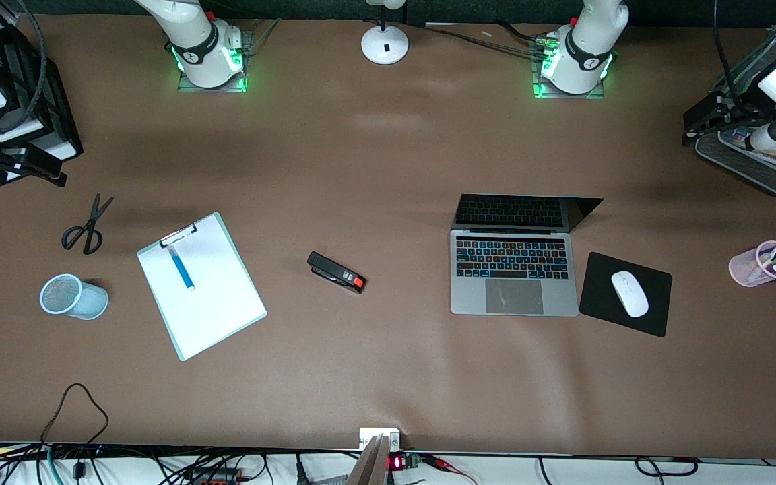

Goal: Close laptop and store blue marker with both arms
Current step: 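Reach the right gripper to the marker while the left gripper nears the laptop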

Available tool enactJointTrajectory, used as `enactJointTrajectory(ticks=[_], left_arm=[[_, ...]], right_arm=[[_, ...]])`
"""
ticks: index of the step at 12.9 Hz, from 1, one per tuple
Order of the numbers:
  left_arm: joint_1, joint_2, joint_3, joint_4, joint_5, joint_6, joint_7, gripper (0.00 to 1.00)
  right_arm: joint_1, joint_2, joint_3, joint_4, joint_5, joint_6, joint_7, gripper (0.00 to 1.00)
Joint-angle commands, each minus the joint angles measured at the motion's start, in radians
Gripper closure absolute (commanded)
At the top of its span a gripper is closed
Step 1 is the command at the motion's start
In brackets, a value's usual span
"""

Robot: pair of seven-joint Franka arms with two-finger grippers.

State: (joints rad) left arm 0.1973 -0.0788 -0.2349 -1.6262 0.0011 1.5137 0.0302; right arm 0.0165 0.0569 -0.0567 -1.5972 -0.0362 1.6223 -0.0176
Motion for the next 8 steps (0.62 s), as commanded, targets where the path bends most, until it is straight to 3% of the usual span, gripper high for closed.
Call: enactJointTrajectory(ticks=[1, 8], left_arm=[[0.008, -0.007, -0.006, -0.006, 0.017, 0.01, 0.027, 0.0], [0.008, 0.037, -0.006, 0.014, 0.019, -0.013, 0.019, 0.0]], right_arm=[[-0.015, -0.031, 0.011, -0.021, 0.01, -0.013, -0.016, 0.0], [-0.018, 0.03, 0.012, -0.007, 0.016, 0.014, -0.015, 0.0]])
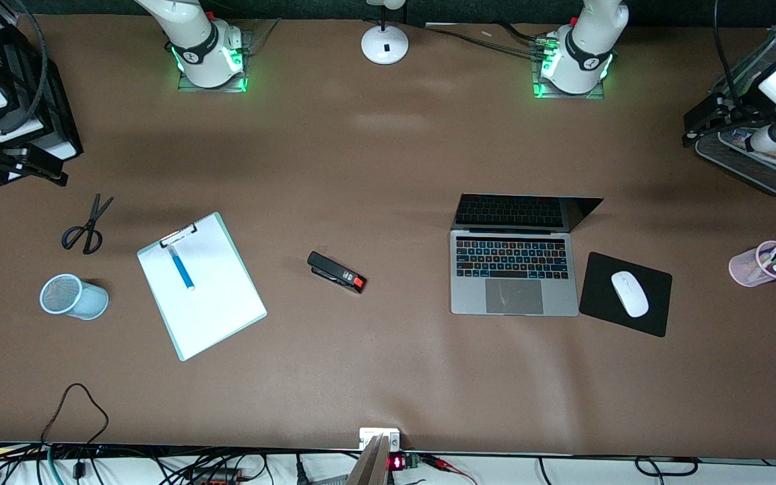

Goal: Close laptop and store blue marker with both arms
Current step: 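Reach the right gripper to the marker while the left gripper nears the laptop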

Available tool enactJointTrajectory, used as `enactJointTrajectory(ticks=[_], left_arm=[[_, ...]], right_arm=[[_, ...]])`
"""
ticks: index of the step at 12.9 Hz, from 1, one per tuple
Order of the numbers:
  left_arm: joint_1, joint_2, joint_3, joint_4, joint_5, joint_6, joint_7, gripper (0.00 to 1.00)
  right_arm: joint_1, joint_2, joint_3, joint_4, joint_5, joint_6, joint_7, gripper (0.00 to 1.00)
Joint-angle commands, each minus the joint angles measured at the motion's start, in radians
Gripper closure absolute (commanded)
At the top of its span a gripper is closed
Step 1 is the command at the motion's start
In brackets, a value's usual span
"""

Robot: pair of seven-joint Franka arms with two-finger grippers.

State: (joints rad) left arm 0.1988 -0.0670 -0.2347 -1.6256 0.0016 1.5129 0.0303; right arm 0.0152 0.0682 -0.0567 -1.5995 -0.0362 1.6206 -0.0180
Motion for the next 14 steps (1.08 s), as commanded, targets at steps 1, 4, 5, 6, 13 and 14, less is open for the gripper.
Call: enactJointTrajectory(ticks=[1, 4, 5, 6, 13, 14], left_arm=[[0.007, 0.039, -0.008, 0.01, 0.017, -0.013, 0.02, 0.0], [-0.009, 0.096, -0.014, 0.023, 0.015, -0.057, -0.013, 0.0], [-0.012, 0.125, -0.035, 0.023, 0.017, -0.057, -0.027, 0.0], [-0.01, 0.14, -0.066, 0.009, 0.014, -0.057, -0.03, 0.0], [-0.01, 0.233, -0.199, -0.069, -0.006, -0.027, -0.257, 0.0], [-0.004, 0.228, -0.23, -0.123, -0.011, 0.03, -0.292, 0.0]], right_arm=[[-0.017, 0.043, 0.012, -0.005, 0.016, 0.016, -0.014, 0.0], [-0.012, 0.102, 0.018, 0.001, 0.016, 0.039, -0.016, 0.0], [-0.008, 0.135, 0.024, 0.004, 0.016, 0.048, -0.017, 0.0], [0.009, 0.168, 0.024, 0.018, 0.015, 0.064, -0.017, 0.0], [0.046, 0.379, 0.023, 0.043, 0.013, 0.234, -0.282, 0.0], [0.046, 0.407, 0.023, 0.043, 0.01, 0.255, -0.336, 0.0]])
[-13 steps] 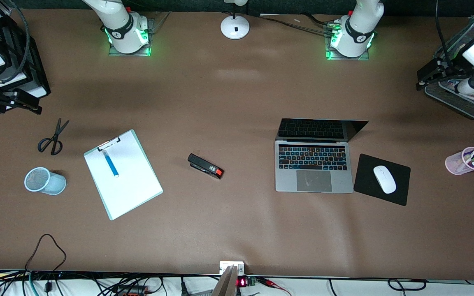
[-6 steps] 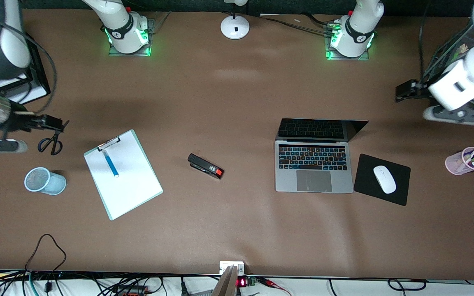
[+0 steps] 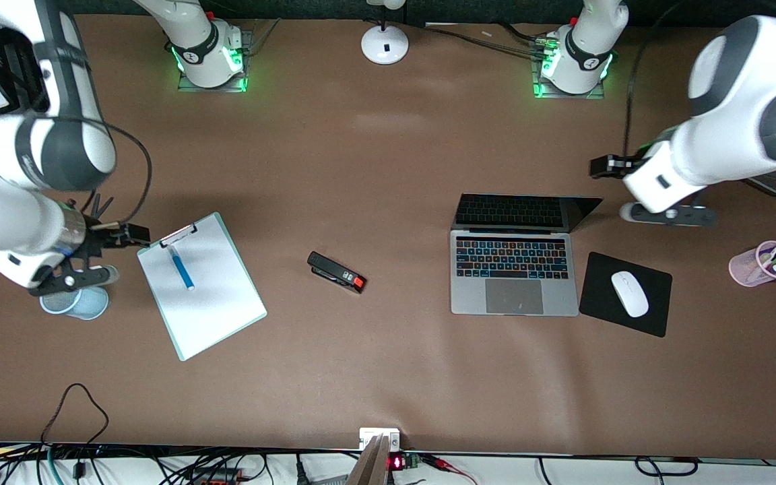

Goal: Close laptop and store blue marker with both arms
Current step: 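Grasp the blue marker with the right gripper while the left gripper reaches the lid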

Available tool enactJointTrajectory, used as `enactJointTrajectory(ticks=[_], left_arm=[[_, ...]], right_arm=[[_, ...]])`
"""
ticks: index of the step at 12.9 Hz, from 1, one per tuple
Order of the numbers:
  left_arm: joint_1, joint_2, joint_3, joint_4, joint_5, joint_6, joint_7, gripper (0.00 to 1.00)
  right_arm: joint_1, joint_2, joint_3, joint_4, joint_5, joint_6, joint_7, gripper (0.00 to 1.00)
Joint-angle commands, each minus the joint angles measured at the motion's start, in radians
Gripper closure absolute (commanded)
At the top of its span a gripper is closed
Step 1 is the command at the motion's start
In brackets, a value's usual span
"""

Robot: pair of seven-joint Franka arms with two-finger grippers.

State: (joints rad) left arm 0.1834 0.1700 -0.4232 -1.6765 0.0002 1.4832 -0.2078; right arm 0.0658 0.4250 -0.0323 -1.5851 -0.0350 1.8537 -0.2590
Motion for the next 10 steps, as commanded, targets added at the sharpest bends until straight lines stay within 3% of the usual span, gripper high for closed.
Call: enactJointTrajectory(ticks=[1, 5, 10], left_arm=[[0.01, -0.009, -0.051, -0.101, -0.011, 0.081, -0.064, 0.0], [0.007, -0.007, -0.077, -0.202, -0.013, 0.101, -0.136, 0.0], [-0.014, 0.023, -0.091, -0.247, -0.013, 0.21, -0.137, 0.0]], right_arm=[[-0.004, 0.072, -0.001, 0.028, 0.004, 0.047, -0.133, 0.0], [-0.004, 0.164, -0.001, 0.027, 0.015, 0.185, -0.166, 0.0], [0.002, 0.238, 0.0, 0.017, 0.018, 0.28, -0.132, 0.0]])
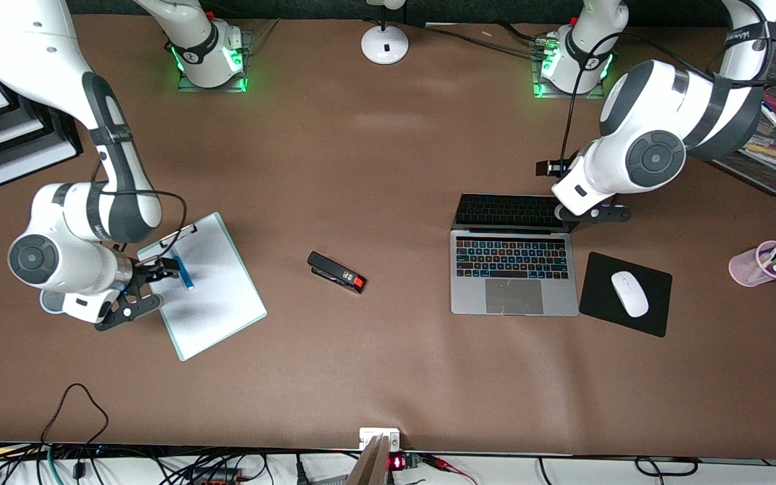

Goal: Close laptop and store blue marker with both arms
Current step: 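Grasp the blue marker with the right gripper while the left gripper reaches the lid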

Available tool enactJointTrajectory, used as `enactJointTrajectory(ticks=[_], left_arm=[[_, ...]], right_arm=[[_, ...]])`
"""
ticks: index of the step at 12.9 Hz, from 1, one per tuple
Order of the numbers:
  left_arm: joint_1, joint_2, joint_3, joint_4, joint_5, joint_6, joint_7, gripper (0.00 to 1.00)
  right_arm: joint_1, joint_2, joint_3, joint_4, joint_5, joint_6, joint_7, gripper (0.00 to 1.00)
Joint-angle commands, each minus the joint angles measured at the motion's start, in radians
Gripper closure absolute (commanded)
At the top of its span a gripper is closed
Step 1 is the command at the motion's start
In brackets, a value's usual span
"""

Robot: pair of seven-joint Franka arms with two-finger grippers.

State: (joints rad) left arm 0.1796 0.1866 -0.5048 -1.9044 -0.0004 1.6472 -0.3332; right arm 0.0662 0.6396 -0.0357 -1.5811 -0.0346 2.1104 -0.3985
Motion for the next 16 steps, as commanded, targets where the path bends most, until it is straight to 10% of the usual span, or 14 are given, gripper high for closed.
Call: enactJointTrajectory(ticks=[1, 16], left_arm=[[-0.018, 0.014, -0.009, -0.021, -0.012, 0.049, -0.012, 0.0], [-0.055, 0.089, -0.008, -0.022, 0.0, 0.209, -0.004, 0.0]], right_arm=[[0.015, 0.037, 0.003, 0.012, 0.018, 0.029, 0.039, 0.0], [0.026, 0.08, 0.002, -0.036, 0.015, 0.072, 0.072, 0.28]])
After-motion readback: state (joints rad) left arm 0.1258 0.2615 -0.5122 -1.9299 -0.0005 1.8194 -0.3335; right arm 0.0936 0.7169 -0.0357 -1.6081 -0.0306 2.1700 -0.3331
